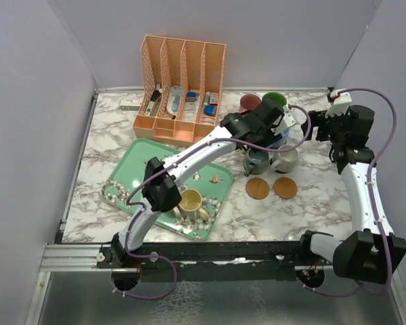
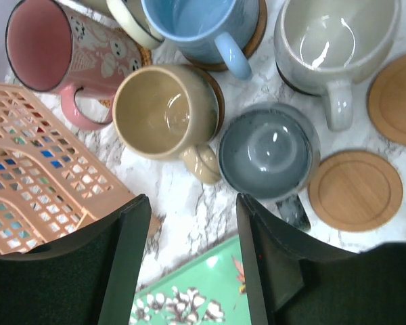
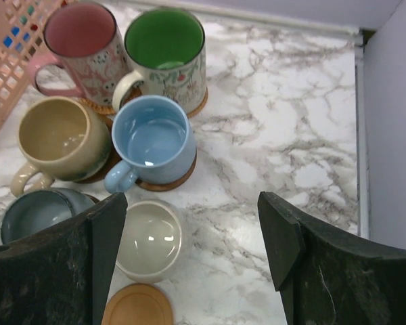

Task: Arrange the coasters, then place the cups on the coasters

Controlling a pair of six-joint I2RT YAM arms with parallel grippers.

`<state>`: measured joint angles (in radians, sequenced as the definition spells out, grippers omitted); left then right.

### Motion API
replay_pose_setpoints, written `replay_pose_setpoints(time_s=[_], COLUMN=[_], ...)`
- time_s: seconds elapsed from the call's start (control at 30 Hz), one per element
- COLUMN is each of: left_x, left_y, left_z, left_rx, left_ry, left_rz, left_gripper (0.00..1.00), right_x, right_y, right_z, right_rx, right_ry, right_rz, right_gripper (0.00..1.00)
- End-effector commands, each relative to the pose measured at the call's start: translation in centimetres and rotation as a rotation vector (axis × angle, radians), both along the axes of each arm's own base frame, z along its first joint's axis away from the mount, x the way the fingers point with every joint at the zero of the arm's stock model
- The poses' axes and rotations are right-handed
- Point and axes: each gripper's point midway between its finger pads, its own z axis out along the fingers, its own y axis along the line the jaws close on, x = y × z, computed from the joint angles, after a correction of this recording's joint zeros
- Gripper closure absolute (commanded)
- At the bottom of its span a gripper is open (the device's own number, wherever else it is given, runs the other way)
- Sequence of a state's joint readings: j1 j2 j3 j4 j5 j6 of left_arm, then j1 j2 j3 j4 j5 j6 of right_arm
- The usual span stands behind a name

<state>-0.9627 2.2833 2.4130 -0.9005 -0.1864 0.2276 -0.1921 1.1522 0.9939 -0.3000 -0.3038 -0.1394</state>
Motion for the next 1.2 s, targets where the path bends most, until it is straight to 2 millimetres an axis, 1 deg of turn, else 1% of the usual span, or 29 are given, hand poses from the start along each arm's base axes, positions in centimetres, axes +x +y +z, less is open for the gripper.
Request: replay_pose_setpoints(time_s=[0.0, 0.03, 0.13, 0.2, 0.3, 0.33, 0.43, 0.53, 0.6, 0.67, 0.7, 0.77, 0.87, 1.03, 1.17], left_x=[-1.6, -1.9, -3.2, -4.3, -6.0, -6.9, -9.6, -12.5, -13.7, -14.4, -14.7, -15.3, -15.8, -15.8, -15.6], left_y=[1.8, 2.5, 5.2, 7.4, 10.6, 11.7, 14.8, 17.6, 19.2, 20.5, 21.1, 22.1, 23.1, 23.5, 23.7], left_z=[3.1, 3.6, 3.7, 3.9, 3.1, 3.2, 1.5, -0.1, -0.9, -1.6, -2.4, -3.8, -5.6, -7.3, -8.6], left_rx=[-0.014, -0.01, 0.033, 0.062, 0.102, 0.109, 0.158, 0.182, 0.185, 0.191, 0.199, 0.213, 0.25, 0.261, 0.298], left_ry=[-0.046, -0.059, -0.093, -0.116, -0.104, -0.098, -0.019, 0.076, 0.133, 0.186, 0.217, 0.268, 0.306, 0.348, 0.368], left_rz=[-0.063, -0.077, -0.128, -0.145, -0.147, -0.151, -0.185, -0.241, -0.253, -0.242, -0.233, -0.223, -0.219, -0.216, -0.206], left_gripper=[0.42, 0.42, 0.4, 0.39, 0.38, 0.38, 0.37, 0.37, 0.37, 0.37, 0.37, 0.37, 0.38, 0.4, 0.44], right_x=[-0.3, -0.3, -0.4, -0.5, -0.8, -0.9, -1.1, -1.1, -1.0, -1.0, -1.0, -1.0, -1.0, -0.9, -1.0], right_y=[0.7, 0.9, 1.7, 2.4, 3.4, 3.7, 4.3, 4.1, 4.0, 3.8, 3.7, 3.6, 3.3, 3.1, 3.0], right_z=[3.2, 3.1, 2.7, 2.2, 1.4, 1.0, -0.1, -0.7, -0.9, -1.1, -1.2, -1.4, -1.5, -1.9, -2.0], right_rx=[-0.02, -0.033, -0.052, -0.045, -0.018, -0.003, 0.028, 0.031, 0.031, 0.03, 0.028, 0.021, 0.011, 0.006, 0.004], right_ry=[-0.05, -0.05, -0.056, -0.061, -0.06, -0.052, -0.021, -0.005, 0.0, 0.003, 0.003, 0.0, -0.002, 0.006, 0.007], right_rz=[0.058, 0.079, 0.156, 0.197, 0.248, 0.26, 0.284, 0.274, 0.264, 0.253, 0.249, 0.239, 0.226, 0.219, 0.214], right_gripper=[0.2, 0.2, 0.21, 0.21, 0.21, 0.22, 0.22, 0.22, 0.22, 0.22, 0.22, 0.22, 0.22, 0.22, 0.22])
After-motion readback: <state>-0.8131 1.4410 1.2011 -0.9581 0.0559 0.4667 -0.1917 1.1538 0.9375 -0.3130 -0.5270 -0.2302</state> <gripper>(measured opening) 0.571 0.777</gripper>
